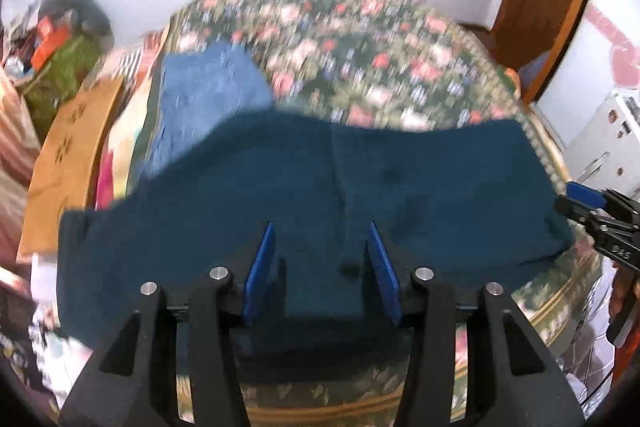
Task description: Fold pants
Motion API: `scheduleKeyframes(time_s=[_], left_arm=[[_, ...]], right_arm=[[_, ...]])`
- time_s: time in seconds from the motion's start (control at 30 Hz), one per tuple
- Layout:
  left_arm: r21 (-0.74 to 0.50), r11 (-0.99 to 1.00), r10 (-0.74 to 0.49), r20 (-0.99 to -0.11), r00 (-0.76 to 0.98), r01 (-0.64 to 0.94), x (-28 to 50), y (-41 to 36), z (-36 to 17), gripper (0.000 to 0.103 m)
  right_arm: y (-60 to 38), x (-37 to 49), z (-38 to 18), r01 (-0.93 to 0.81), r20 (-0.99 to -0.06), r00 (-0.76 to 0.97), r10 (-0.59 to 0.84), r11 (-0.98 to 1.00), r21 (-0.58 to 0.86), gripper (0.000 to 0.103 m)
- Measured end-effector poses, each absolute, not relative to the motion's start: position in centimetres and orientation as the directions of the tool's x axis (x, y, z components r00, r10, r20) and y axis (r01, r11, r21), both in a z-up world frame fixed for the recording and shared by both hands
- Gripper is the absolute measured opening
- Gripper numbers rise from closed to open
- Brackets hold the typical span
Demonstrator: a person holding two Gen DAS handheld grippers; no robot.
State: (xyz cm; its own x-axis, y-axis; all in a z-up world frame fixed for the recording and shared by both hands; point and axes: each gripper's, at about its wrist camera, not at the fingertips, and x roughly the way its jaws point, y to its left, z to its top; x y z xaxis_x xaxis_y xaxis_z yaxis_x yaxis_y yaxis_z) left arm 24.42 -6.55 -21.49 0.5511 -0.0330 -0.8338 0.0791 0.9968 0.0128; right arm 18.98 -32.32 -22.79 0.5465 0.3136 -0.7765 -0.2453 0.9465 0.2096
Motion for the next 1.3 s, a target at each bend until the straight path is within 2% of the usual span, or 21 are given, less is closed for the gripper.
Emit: scheduleKeyframes(time_s=[0.1,0.17,0.2,0.4,0.5,0.8,0.9,1.0,1.07,1.13,1.3], left_arm=[[0.028,0.993,-0.045,-0.809,0.585,0.115,25.8,-7.8,-20.7,0.050],[0.056,0.989,-0.034,-0.811,0.584,0.136,27.2,-9.1,-21.4,0.051],[0.055,0.988,-0.039,-0.816,0.576,0.145,27.7,-9.2,-21.7,0.051],[0.031,0.988,-0.045,-0.877,0.479,0.149,30.0,-9.8,-25.9,0.051],[0.019,0.990,-0.043,-0.903,0.428,0.139,30.3,-9.4,-27.8,0.053],[-0.019,0.998,-0.051,-0.860,0.508,0.068,27.2,-6.3,-24.1,0.059],[-0.018,0.999,-0.034,-0.842,0.539,0.035,25.6,-4.5,-22.6,0.064],[-0.024,1.000,-0.009,-0.810,0.586,-0.018,23.5,-1.7,-20.7,0.076],[-0.040,0.997,0.006,-0.791,0.611,-0.061,22.1,0.7,-19.6,0.087],[-0.062,0.990,0.030,-0.783,0.621,-0.126,20.7,3.9,-18.9,0.093],[-0.124,0.956,0.060,-0.806,0.589,-0.266,18.0,11.3,-19.0,0.093]], right_arm=[[-31.1,20.7,-21.6,-0.272,-0.759,0.568,0.319,0.943,0.194,0.047],[-30.2,22.2,-21.6,-0.286,-0.758,0.569,0.320,0.941,0.182,0.056],[-29.9,22.8,-21.8,-0.288,-0.760,0.565,0.321,0.940,0.183,0.057],[-28.7,25.8,-26.7,-0.281,-0.843,0.440,0.310,0.939,0.199,0.058],[-29.0,25.5,-27.2,-0.299,-0.833,0.439,0.337,0.929,0.218,0.059],[-29.5,23.1,-24.4,-0.277,-0.832,0.436,0.343,0.931,0.238,0.059],[-28.1,22.0,-22.4,-0.309,-0.813,0.465,0.351,0.925,0.223,0.059],[-26.2,21.0,-20.3,-0.349,-0.790,0.495,0.362,0.915,0.201,0.059],[-24.6,20.4,-19.2,-0.378,-0.775,0.506,0.380,0.905,0.196,0.059],[-23.0,20.0,-18.3,-0.408,-0.760,0.511,0.400,0.892,0.194,0.060],[-18.4,19.1,-17.3,-0.483,-0.737,0.502,0.453,0.854,0.196,0.064]])
